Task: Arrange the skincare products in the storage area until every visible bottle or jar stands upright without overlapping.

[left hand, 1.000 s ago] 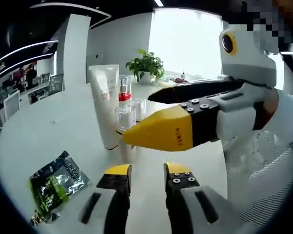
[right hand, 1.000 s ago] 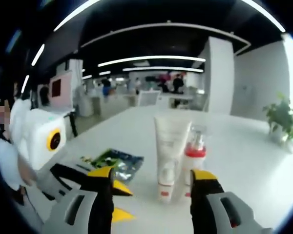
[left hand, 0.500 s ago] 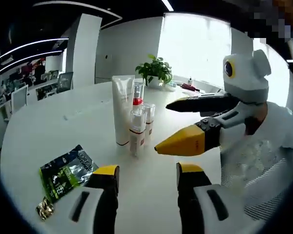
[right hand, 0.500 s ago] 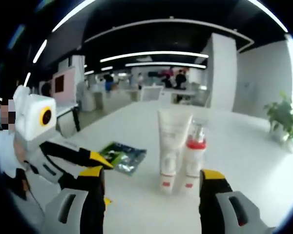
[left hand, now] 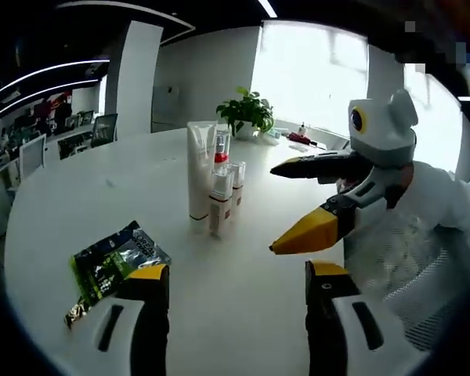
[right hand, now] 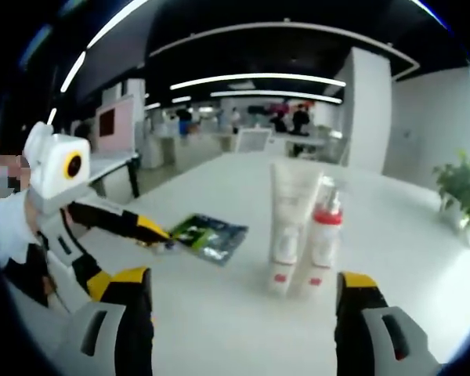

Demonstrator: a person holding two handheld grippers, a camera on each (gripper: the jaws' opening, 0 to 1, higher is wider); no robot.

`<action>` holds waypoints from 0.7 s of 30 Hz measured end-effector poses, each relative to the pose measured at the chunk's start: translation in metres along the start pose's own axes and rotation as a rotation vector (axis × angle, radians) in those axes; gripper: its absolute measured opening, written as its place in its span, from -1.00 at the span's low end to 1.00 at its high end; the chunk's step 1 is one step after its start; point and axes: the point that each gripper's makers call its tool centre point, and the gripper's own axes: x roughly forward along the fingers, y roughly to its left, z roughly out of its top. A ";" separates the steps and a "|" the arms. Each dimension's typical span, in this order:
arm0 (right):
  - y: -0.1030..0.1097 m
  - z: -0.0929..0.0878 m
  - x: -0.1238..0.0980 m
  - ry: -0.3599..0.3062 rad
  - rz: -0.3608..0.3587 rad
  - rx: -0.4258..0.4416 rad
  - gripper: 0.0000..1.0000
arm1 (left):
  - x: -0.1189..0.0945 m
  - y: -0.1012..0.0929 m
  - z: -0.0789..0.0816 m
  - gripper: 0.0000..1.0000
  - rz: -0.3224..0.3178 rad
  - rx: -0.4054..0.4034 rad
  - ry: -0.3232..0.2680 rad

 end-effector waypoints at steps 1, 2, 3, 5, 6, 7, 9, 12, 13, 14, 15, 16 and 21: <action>0.001 0.000 0.000 0.000 0.004 0.006 0.97 | -0.002 0.000 0.000 0.38 -0.002 -0.003 -0.002; 0.003 0.000 0.000 -0.001 0.012 0.010 0.98 | -0.005 -0.001 -0.001 0.41 -0.007 -0.007 -0.005; 0.004 0.000 0.000 -0.004 0.018 0.013 0.99 | -0.007 -0.001 -0.002 0.44 -0.009 -0.013 -0.005; 0.006 0.002 0.000 -0.017 0.033 0.016 0.99 | -0.012 0.000 -0.004 0.50 -0.012 -0.022 -0.005; 0.008 0.004 -0.001 -0.025 0.044 0.026 0.99 | -0.013 0.001 -0.005 0.52 -0.008 -0.024 -0.006; 0.010 0.005 -0.001 -0.029 0.051 0.036 0.99 | -0.015 0.002 -0.005 0.53 -0.001 -0.023 -0.009; 0.011 0.003 0.001 -0.022 0.066 0.059 0.99 | -0.019 0.003 -0.005 0.55 0.002 -0.024 -0.011; 0.015 -0.001 0.003 -0.005 0.080 0.051 0.99 | -0.026 0.005 -0.002 0.65 0.016 -0.024 -0.031; 0.016 -0.001 0.005 0.001 0.090 0.040 0.99 | -0.028 0.006 -0.002 0.68 0.020 -0.022 -0.036; 0.017 -0.001 0.005 0.003 0.094 0.037 0.99 | -0.030 0.006 -0.002 0.70 0.024 -0.021 -0.037; 0.018 0.000 0.006 0.001 0.096 0.036 0.99 | -0.031 0.007 -0.004 0.72 0.024 -0.023 -0.034; 0.018 0.002 0.006 -0.006 0.097 0.034 0.99 | -0.033 0.007 -0.006 0.75 0.023 -0.028 -0.028; 0.019 0.006 0.004 -0.020 0.107 0.039 0.99 | -0.041 0.013 -0.006 0.87 0.059 -0.078 -0.056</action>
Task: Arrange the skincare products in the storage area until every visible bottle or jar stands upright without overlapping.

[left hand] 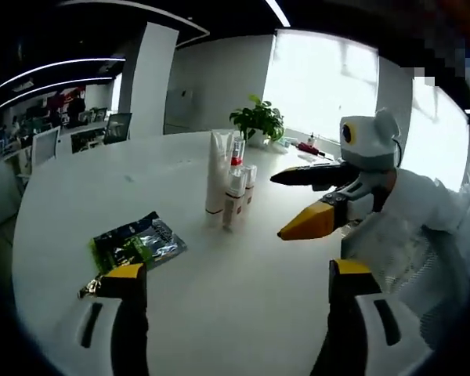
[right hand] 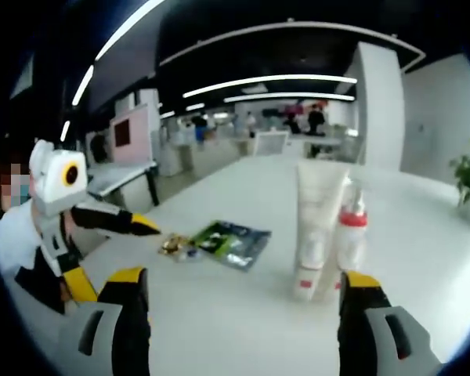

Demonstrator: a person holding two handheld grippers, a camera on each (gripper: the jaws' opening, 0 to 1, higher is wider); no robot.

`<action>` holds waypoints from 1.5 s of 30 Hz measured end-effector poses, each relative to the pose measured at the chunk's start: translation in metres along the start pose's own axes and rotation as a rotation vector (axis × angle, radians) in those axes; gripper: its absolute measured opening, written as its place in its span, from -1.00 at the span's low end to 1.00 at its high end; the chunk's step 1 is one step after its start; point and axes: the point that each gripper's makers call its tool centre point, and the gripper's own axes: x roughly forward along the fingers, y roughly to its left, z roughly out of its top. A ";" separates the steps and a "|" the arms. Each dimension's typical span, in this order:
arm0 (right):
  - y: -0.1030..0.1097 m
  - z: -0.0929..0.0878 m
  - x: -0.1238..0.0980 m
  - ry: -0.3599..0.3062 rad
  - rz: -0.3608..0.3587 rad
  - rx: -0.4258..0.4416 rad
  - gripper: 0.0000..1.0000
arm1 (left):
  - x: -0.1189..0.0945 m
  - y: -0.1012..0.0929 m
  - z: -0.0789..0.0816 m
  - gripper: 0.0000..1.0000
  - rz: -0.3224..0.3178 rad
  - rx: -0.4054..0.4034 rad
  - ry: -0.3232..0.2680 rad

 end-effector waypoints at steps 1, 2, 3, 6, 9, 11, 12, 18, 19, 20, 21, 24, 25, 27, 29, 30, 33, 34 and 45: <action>0.000 0.001 0.000 -0.001 0.000 -0.003 0.99 | -0.001 0.000 0.000 0.89 0.000 -0.004 -0.004; 0.002 0.001 -0.001 -0.004 0.003 -0.006 0.99 | -0.002 0.000 0.001 0.92 0.000 -0.016 -0.012; 0.005 0.003 -0.001 -0.006 0.012 -0.011 0.99 | -0.003 0.000 0.001 0.95 0.005 -0.022 -0.014; 0.010 0.006 0.001 -0.007 0.026 -0.046 0.99 | -0.004 -0.002 -0.001 0.98 0.003 -0.012 -0.008; 0.013 0.007 0.003 0.000 0.041 -0.065 0.99 | -0.006 -0.003 -0.004 0.98 0.000 -0.004 0.008; 0.013 0.008 0.003 -0.005 0.045 -0.072 0.99 | -0.009 -0.001 -0.004 0.98 0.005 -0.005 0.005; 0.011 0.013 0.002 -0.026 0.040 -0.066 0.99 | -0.010 0.003 -0.003 0.98 0.014 -0.014 0.001; 0.004 0.011 -0.001 -0.028 0.020 -0.051 0.99 | -0.016 0.016 -0.001 0.98 0.055 -0.034 -0.011; 0.004 0.011 -0.001 -0.025 0.021 -0.051 0.99 | -0.016 0.016 -0.001 0.98 0.058 -0.034 -0.013; 0.004 0.011 -0.001 -0.025 0.021 -0.050 0.99 | -0.016 0.016 -0.001 0.98 0.059 -0.034 -0.013; 0.004 0.010 0.000 -0.025 0.021 -0.044 0.99 | -0.016 0.017 -0.001 0.98 0.063 -0.037 -0.012; 0.007 0.009 0.002 -0.013 0.027 -0.064 0.99 | -0.015 0.014 -0.001 0.98 0.055 -0.030 -0.007; 0.009 0.009 0.003 -0.010 0.032 -0.076 0.99 | -0.015 0.014 0.000 0.98 0.054 -0.028 -0.008; 0.012 0.010 0.003 -0.014 0.040 -0.081 0.99 | -0.015 0.014 0.001 0.98 0.058 -0.030 -0.012; 0.014 0.012 0.003 -0.019 0.051 -0.085 0.99 | -0.015 0.016 0.001 0.98 0.064 -0.027 -0.007; 0.014 0.012 0.003 -0.020 0.051 -0.085 0.99 | -0.015 0.018 0.000 0.98 0.069 -0.028 0.002; 0.013 0.011 0.002 -0.019 0.054 -0.073 0.99 | -0.014 0.022 0.001 0.98 0.078 -0.029 0.006; 0.013 0.010 0.001 -0.019 0.054 -0.072 0.99 | -0.013 0.024 0.001 0.98 0.081 -0.029 0.005; 0.024 0.016 -0.001 -0.034 0.066 -0.126 0.99 | -0.012 0.032 0.003 0.95 0.107 -0.012 0.015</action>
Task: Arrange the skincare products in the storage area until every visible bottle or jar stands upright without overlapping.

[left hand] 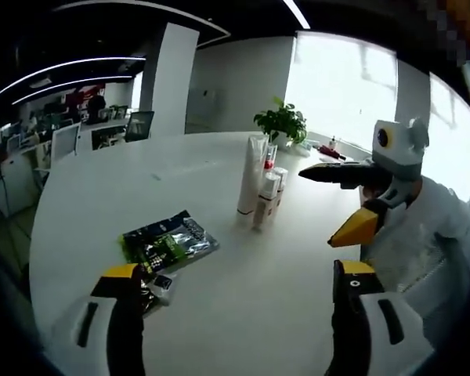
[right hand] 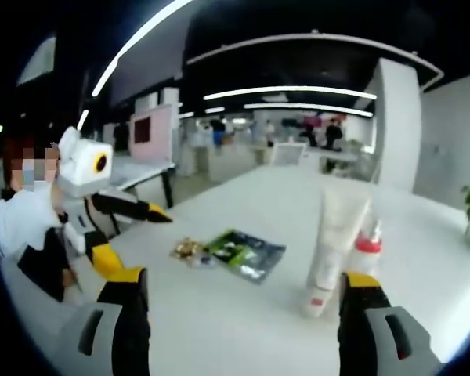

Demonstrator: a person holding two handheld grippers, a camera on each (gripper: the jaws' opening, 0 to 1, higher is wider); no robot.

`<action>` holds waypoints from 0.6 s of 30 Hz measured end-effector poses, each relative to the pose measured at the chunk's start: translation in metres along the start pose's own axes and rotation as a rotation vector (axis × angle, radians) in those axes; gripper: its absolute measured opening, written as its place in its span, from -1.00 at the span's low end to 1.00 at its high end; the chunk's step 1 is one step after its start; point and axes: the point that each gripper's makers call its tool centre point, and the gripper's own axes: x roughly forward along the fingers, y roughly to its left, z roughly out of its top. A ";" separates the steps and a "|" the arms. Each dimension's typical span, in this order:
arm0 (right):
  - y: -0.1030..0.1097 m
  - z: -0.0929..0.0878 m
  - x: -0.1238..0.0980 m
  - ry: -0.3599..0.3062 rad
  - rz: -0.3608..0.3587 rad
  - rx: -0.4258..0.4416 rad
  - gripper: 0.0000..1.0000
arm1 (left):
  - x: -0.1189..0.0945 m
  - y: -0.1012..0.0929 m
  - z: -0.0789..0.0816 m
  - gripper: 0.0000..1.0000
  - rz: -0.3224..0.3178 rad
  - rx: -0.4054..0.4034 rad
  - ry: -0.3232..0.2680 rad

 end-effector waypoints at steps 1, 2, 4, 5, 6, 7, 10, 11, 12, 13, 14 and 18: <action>0.000 0.000 0.000 0.002 0.000 -0.004 0.99 | -0.001 0.001 -0.001 0.95 0.006 -0.003 -0.004; 0.000 0.000 0.001 0.000 0.003 -0.004 0.99 | -0.001 0.002 -0.001 0.95 0.007 -0.006 -0.007; 0.003 0.001 0.001 -0.005 0.009 -0.002 0.99 | -0.002 0.002 -0.002 0.94 0.009 -0.015 -0.009; 0.004 0.001 0.002 -0.008 0.008 -0.010 0.99 | -0.003 0.002 -0.003 0.94 0.009 -0.014 -0.010; 0.005 0.000 0.002 -0.006 0.006 -0.024 0.99 | -0.003 0.003 -0.004 0.94 0.011 -0.011 -0.009; 0.007 -0.003 0.003 0.011 0.015 -0.044 0.99 | -0.004 0.004 -0.004 0.94 0.013 -0.008 -0.009; 0.007 -0.003 0.006 0.011 0.013 -0.051 0.99 | -0.008 0.007 -0.003 0.98 0.019 -0.007 -0.035; 0.008 -0.003 0.006 0.011 0.020 -0.050 0.99 | -0.009 0.007 -0.003 0.97 0.022 -0.011 -0.040; 0.009 -0.003 0.008 0.010 0.020 -0.042 0.99 | -0.011 0.008 -0.002 0.97 0.025 -0.016 -0.043; 0.010 -0.004 0.009 0.012 0.024 -0.040 0.99 | -0.011 0.009 -0.002 0.97 0.026 -0.015 -0.045; 0.013 -0.006 0.010 0.021 0.033 -0.043 0.99 | -0.011 0.009 -0.001 0.97 0.026 -0.015 -0.049; 0.018 -0.011 0.012 0.046 0.042 -0.068 0.99 | -0.015 0.011 0.000 0.98 0.028 -0.021 -0.067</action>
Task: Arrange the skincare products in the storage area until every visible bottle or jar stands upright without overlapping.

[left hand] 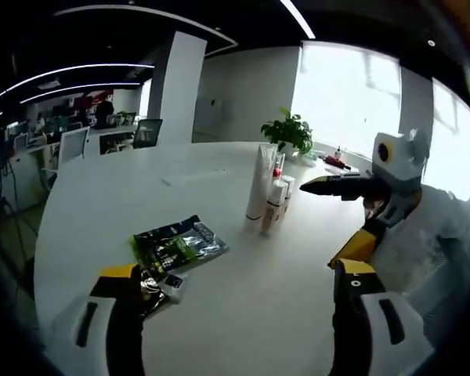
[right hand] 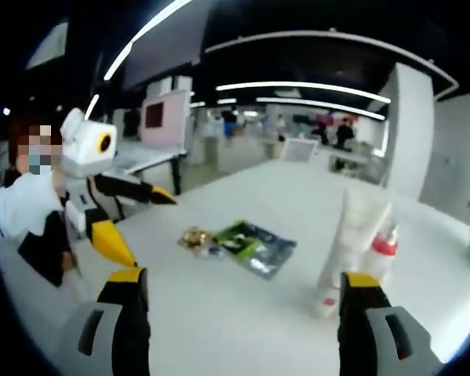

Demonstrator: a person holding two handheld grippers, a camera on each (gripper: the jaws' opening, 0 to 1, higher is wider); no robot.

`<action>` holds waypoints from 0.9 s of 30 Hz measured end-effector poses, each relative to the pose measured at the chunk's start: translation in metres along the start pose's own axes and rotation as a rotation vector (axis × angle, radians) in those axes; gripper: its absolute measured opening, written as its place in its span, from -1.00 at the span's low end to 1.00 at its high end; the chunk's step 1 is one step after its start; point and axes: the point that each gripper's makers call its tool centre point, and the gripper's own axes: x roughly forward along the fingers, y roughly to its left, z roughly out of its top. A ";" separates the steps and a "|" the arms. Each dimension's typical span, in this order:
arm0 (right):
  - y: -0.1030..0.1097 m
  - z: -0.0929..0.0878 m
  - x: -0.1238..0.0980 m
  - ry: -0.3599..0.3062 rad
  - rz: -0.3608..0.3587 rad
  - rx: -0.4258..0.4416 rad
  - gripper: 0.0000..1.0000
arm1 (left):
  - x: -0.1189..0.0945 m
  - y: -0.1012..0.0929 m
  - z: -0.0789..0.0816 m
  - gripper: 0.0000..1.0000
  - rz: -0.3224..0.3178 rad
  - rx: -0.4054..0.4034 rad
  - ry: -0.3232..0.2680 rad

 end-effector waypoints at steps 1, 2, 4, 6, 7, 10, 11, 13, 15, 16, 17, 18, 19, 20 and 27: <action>0.001 0.000 0.001 0.003 0.004 -0.006 0.99 | -0.001 0.000 -0.001 0.98 -0.002 -0.001 0.000; 0.002 0.001 0.002 0.007 0.007 -0.016 0.99 | -0.001 0.000 -0.002 0.98 -0.004 -0.003 0.001; 0.003 0.004 0.005 0.007 0.013 -0.037 0.99 | -0.002 0.000 -0.004 0.97 -0.004 -0.006 0.002; 0.004 0.006 0.007 0.009 0.023 -0.054 0.99 | -0.003 0.001 -0.005 0.97 -0.007 -0.016 -0.007; 0.005 0.008 0.009 0.007 0.030 -0.063 0.99 | -0.004 0.002 -0.006 0.96 -0.007 -0.022 -0.011; 0.005 0.011 0.012 0.009 0.055 -0.057 0.99 | -0.005 0.005 -0.010 0.96 0.000 -0.028 -0.007; 0.005 0.013 0.013 0.006 0.055 -0.063 0.99 | -0.005 0.006 -0.010 0.96 0.002 -0.029 -0.009; 0.005 0.015 0.016 0.017 0.067 -0.110 0.99 | -0.007 0.006 -0.010 0.96 -0.002 -0.037 -0.013; 0.005 0.014 0.020 0.035 0.073 -0.139 0.99 | -0.007 0.007 -0.009 0.96 0.003 -0.038 -0.015; 0.006 0.014 0.022 0.037 0.077 -0.147 0.99 | -0.008 0.007 -0.009 0.96 0.003 -0.038 -0.017; 0.007 0.013 0.024 0.044 0.081 -0.153 0.99 | -0.008 0.008 -0.009 0.96 0.002 -0.039 -0.018; 0.007 0.013 0.026 0.048 0.084 -0.159 0.99 | -0.008 0.008 -0.008 0.95 0.003 -0.042 -0.020; 0.007 0.012 0.029 0.051 0.086 -0.169 0.99 | -0.009 0.009 -0.007 0.95 0.007 -0.042 -0.026; 0.006 0.012 0.031 0.056 0.084 -0.177 0.99 | -0.010 0.009 -0.007 0.95 0.008 -0.041 -0.028; 0.002 0.008 0.048 0.093 0.069 -0.280 0.99 | -0.014 0.012 -0.006 0.95 0.016 -0.050 -0.040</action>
